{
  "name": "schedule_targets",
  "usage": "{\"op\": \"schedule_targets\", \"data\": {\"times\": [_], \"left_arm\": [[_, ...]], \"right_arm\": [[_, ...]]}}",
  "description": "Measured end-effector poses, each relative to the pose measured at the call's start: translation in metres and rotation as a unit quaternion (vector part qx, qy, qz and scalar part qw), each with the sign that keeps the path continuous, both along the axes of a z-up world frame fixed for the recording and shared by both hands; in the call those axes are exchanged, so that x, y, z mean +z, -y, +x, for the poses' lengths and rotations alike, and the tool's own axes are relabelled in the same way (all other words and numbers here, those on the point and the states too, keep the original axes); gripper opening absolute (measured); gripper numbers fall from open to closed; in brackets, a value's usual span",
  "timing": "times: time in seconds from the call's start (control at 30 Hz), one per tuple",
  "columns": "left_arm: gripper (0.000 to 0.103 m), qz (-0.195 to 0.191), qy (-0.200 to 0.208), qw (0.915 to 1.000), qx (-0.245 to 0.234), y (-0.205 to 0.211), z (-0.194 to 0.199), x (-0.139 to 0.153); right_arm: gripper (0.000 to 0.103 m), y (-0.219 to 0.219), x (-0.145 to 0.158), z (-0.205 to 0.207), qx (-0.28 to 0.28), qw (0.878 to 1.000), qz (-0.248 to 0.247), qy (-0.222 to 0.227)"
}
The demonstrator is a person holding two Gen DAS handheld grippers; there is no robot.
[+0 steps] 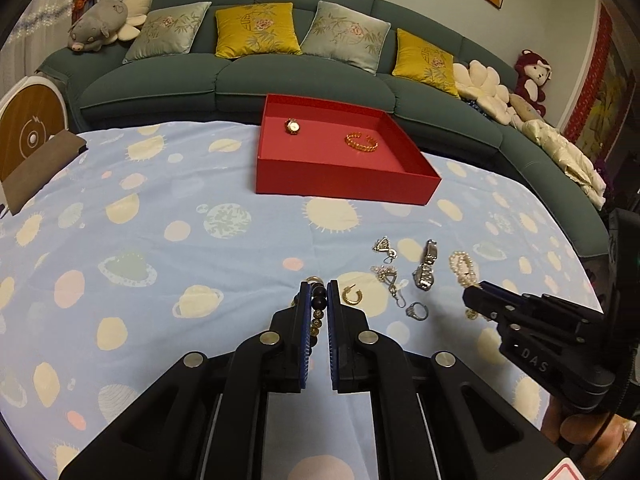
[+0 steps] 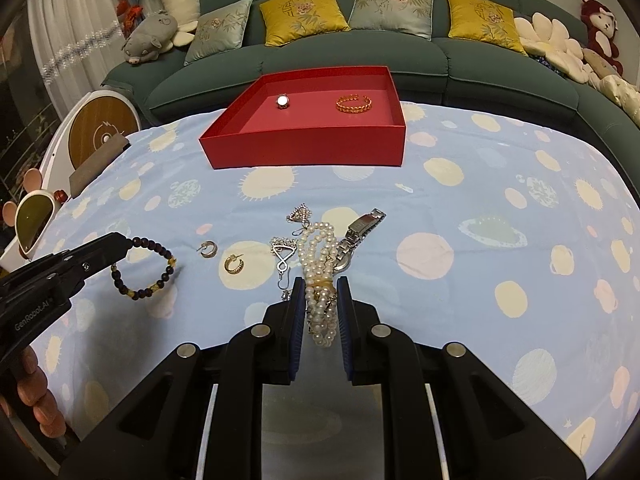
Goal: Organize jewelry
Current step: 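Carry both bracelets into the red tray and open both tools to release them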
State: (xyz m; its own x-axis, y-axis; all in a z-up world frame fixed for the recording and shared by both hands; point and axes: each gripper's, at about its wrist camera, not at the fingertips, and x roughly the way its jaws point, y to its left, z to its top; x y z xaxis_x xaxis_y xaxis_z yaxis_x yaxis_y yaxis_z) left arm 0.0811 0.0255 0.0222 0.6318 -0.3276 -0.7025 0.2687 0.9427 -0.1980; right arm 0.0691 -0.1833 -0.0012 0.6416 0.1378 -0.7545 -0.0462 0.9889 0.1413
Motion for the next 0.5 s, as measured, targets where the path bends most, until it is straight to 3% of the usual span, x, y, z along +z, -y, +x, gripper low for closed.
{"op": "schedule_targets", "data": {"times": [0.2,0.37,0.5], "left_arm": [[0.005,-0.018,0.027,0.9994,-0.009,0.003,0.003,0.036],[0.005,-0.023,0.054,0.9983,-0.004,0.007,0.028,0.067],[0.005,-0.003,0.082,0.9966,0.001,0.014,0.061,0.088]], "right_arm": [[0.015,-0.007,0.022,0.006,0.01,1.0,0.018,0.016],[0.015,-0.006,0.054,0.022,0.016,0.999,0.022,0.04],[0.015,0.007,0.073,0.051,0.004,0.998,0.032,0.052]]}}
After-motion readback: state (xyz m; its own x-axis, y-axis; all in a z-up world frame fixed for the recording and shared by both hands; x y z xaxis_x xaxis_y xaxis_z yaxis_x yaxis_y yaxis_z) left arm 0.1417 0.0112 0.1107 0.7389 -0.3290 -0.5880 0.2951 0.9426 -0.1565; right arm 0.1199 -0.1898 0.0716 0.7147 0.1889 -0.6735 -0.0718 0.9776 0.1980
